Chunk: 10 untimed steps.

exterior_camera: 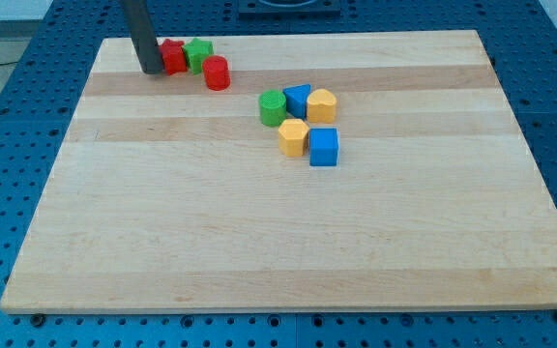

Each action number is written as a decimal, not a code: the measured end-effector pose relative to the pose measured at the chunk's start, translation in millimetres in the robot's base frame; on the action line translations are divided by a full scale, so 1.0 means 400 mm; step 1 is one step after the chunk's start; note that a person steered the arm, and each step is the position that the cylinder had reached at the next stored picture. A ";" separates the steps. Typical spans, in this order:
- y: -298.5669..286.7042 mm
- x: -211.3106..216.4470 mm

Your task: Place red circle and green circle in a horizontal line

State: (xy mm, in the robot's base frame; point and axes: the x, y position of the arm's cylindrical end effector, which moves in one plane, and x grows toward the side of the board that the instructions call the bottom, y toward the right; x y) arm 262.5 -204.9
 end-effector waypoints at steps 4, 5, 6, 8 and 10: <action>0.053 0.164; 0.178 0.169; 0.232 0.141; 0.185 0.147; 0.199 0.108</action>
State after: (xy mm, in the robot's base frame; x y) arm 305.6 -125.2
